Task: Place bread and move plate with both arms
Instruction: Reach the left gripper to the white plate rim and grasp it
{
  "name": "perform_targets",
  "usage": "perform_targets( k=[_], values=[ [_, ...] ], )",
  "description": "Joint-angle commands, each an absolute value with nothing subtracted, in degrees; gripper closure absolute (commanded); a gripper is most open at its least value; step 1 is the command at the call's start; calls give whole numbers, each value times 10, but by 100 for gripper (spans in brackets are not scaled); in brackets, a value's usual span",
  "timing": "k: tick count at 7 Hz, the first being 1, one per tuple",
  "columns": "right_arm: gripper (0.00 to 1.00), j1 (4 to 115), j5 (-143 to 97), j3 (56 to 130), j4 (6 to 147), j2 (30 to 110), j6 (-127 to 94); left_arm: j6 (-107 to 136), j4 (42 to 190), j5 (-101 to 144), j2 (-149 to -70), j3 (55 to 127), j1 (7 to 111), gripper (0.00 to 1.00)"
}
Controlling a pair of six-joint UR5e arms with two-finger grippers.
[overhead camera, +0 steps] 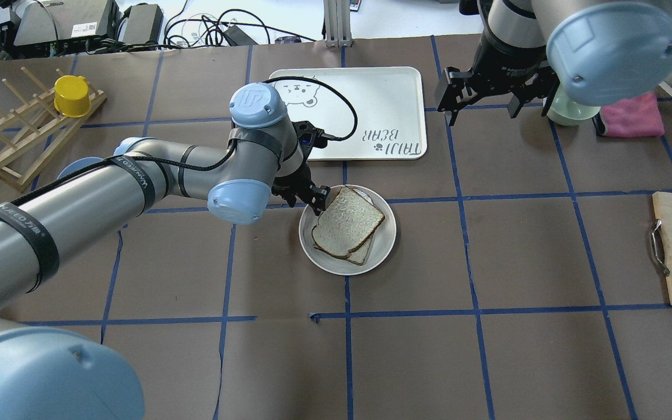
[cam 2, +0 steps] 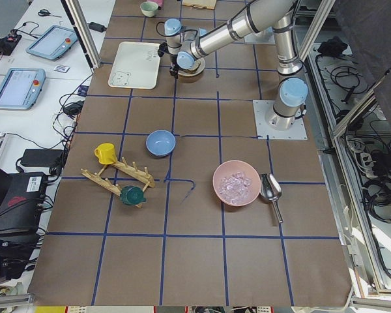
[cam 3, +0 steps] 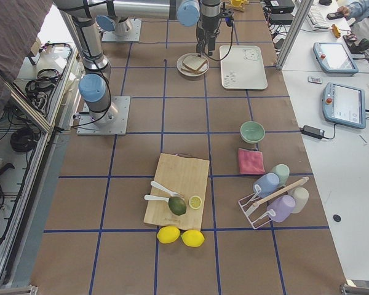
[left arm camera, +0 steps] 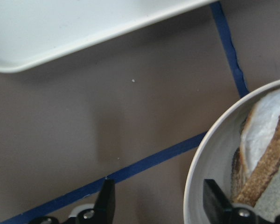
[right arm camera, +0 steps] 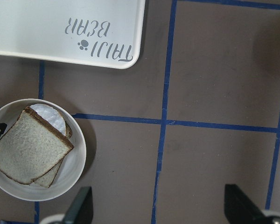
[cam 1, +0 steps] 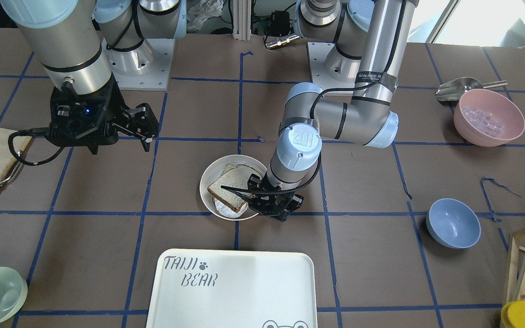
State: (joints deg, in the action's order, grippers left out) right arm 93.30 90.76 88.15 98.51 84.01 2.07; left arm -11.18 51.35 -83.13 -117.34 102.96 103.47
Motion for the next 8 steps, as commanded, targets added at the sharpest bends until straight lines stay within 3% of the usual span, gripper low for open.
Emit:
perform_targets(
  k=[1,2,8],
  values=[
    [0,931,914,867,1005,844,31,-117,513,-816,-1182,1028,1037,62],
    [0,924,938,865,1003,845,26,-118,512,-815,-1181,1028,1035,97],
    [0,926,904,861,950,841,23,-102,550,-777,-1148,1017,991,100]
  ],
)
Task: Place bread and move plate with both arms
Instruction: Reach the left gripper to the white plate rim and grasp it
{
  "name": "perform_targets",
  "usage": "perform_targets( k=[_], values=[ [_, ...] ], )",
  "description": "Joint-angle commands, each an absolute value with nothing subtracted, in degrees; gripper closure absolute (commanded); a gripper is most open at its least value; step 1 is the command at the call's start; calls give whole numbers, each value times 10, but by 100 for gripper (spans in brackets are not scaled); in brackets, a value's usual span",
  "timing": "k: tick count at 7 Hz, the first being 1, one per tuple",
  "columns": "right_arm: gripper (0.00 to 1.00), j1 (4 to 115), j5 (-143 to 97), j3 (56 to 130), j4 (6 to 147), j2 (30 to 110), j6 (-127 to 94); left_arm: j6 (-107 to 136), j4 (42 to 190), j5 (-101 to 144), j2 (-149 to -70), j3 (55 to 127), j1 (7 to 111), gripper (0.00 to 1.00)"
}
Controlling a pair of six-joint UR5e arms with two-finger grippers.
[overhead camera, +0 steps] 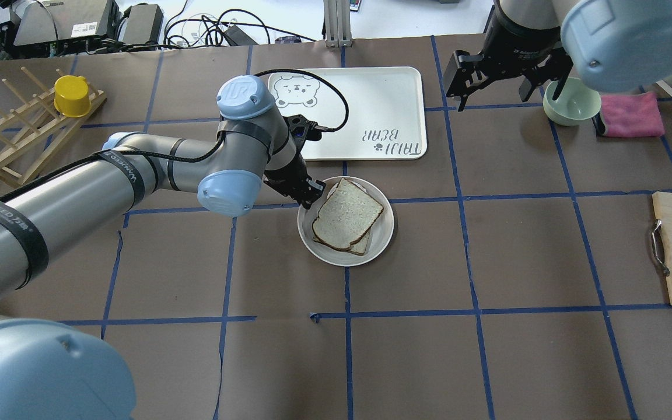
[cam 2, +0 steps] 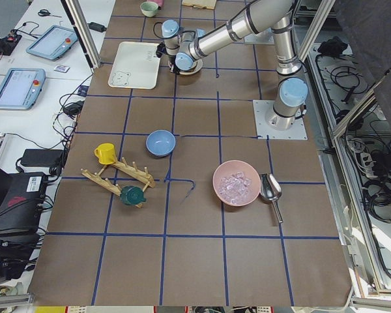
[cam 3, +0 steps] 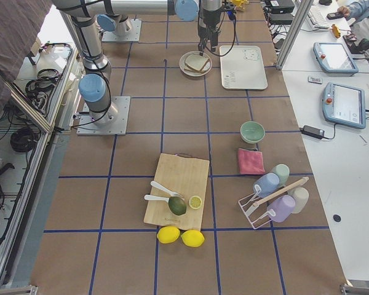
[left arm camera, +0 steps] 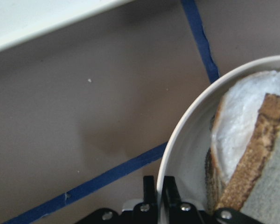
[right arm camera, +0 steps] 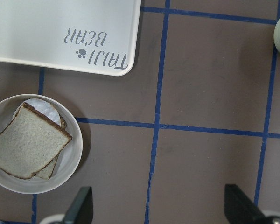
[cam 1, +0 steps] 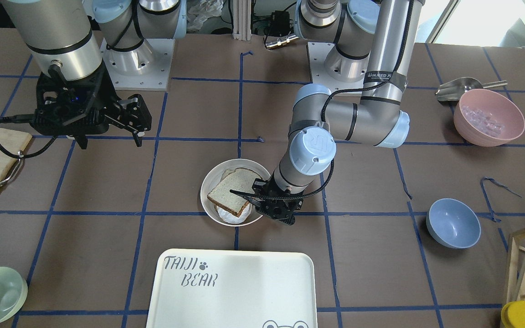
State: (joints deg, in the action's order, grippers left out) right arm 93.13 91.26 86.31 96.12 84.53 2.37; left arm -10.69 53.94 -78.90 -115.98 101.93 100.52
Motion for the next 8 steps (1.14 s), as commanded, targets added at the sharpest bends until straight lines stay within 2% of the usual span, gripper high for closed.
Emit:
perform_targets(
  k=[1,6,8],
  values=[
    [0,932,904,868,950,841,23,-87,557,-754,-1140,1016,984,100],
    [0,935,904,868,949,843,10,-47,565,-701,-1111,1009,947,100],
    [0,935,909,860,951,843,11,-37,590,-699,-1148,929,937,100]
  ],
)
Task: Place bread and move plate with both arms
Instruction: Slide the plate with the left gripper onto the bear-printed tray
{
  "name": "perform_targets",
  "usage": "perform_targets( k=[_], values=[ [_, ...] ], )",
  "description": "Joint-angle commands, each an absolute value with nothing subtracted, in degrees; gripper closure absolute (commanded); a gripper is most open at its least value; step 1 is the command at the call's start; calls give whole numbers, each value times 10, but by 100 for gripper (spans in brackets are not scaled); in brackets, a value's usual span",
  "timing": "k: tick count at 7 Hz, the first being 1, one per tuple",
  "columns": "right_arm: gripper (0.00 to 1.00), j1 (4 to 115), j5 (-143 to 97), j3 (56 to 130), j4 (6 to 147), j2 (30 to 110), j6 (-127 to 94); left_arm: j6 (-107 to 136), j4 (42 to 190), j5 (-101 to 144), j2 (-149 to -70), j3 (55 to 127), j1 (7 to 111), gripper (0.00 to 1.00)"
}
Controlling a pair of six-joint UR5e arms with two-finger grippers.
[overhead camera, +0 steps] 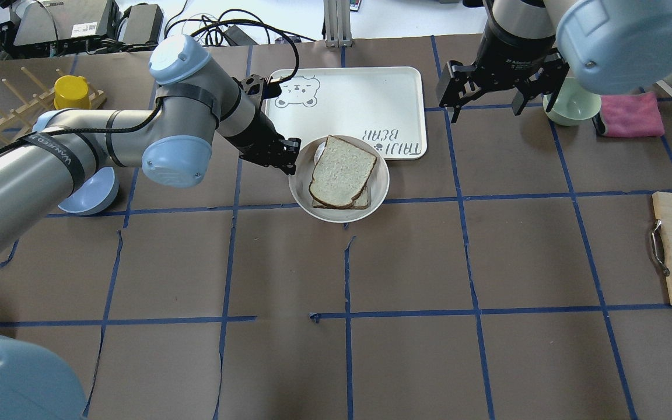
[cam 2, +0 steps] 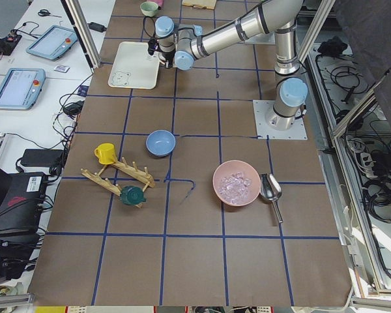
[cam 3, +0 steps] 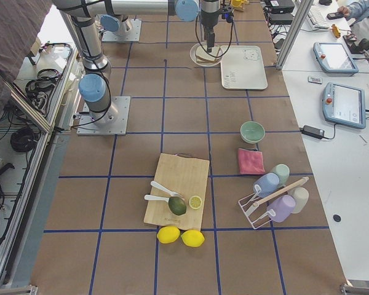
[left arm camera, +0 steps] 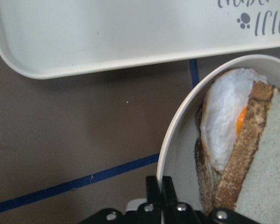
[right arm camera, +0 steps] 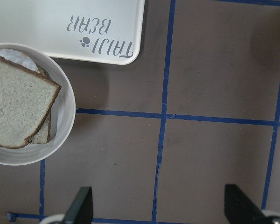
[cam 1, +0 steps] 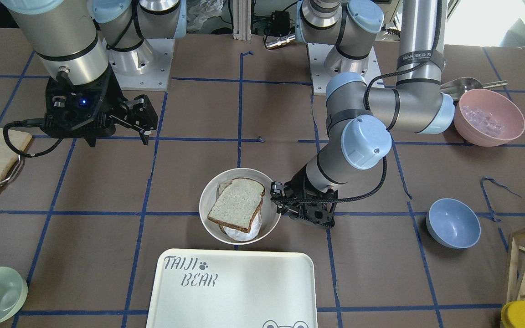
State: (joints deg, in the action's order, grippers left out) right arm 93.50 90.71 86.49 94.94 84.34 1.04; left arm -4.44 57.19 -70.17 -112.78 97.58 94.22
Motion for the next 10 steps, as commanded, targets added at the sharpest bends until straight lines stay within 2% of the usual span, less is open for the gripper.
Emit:
perform_targets(
  k=[1,6,9,10],
  values=[
    [0,935,904,862,953,839,11,-36,625,-699,-1172,870,937,100],
    [0,935,910,867,978,837,11,-11,635,-696,-1329,672,937,100],
    [0,934,913,868,977,837,11,-11,634,-696,-1367,659,937,100],
    [0,934,912,868,979,837,11,-11,630,-696,-1368,659,937,89]
  ],
)
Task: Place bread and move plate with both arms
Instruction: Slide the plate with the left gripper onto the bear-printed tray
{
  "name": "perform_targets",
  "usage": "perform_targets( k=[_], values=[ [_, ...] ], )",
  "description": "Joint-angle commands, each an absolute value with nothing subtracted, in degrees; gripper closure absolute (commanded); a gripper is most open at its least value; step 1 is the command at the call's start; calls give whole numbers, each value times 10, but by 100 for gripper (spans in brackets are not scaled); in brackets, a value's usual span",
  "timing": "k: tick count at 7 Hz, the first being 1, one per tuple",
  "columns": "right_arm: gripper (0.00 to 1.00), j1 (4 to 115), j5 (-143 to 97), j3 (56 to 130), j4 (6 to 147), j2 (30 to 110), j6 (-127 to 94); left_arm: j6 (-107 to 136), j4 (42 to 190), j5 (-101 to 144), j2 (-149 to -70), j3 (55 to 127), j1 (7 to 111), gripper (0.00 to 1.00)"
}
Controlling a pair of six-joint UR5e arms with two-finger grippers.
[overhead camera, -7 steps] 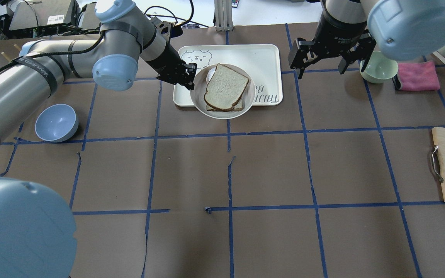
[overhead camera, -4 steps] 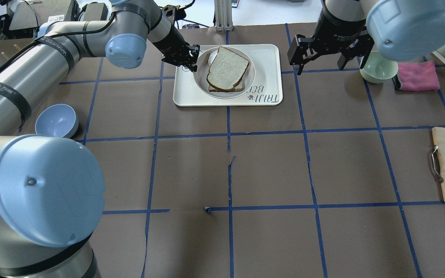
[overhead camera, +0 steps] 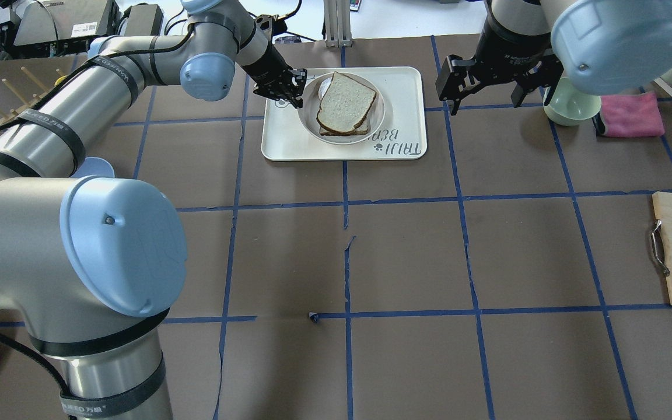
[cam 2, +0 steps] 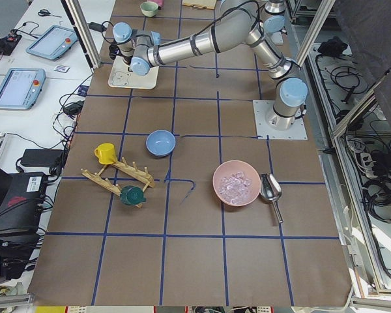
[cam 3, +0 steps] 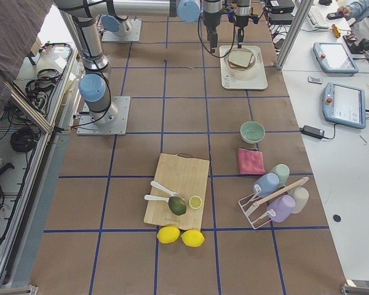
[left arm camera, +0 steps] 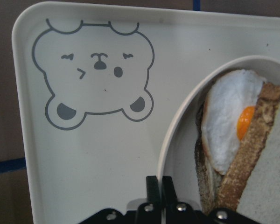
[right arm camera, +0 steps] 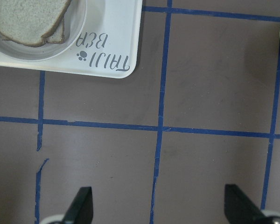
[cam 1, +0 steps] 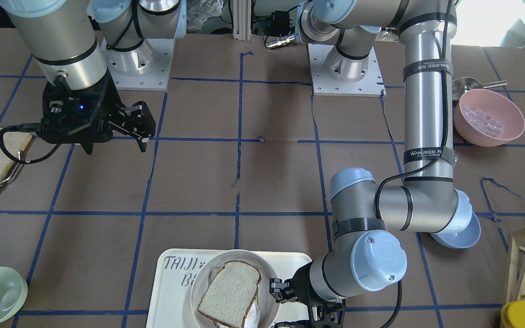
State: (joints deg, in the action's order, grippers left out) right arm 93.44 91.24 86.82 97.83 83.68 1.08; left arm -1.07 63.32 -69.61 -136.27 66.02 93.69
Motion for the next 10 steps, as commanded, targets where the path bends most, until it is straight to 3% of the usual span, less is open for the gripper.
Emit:
perform_targets(
  k=[1,2,4,10],
  values=[
    [0,934,911,868,978,837,11,-13,629,-700,-1368,659,937,27],
    [0,934,912,867,979,837,11,-20,627,-714,-1361,660,937,0],
    [0,931,915,865,979,842,14,-19,684,-744,-1334,659,934,0],
    [0,932,906,865,978,840,11,-20,1009,-887,-1104,700,904,0]
  ],
)
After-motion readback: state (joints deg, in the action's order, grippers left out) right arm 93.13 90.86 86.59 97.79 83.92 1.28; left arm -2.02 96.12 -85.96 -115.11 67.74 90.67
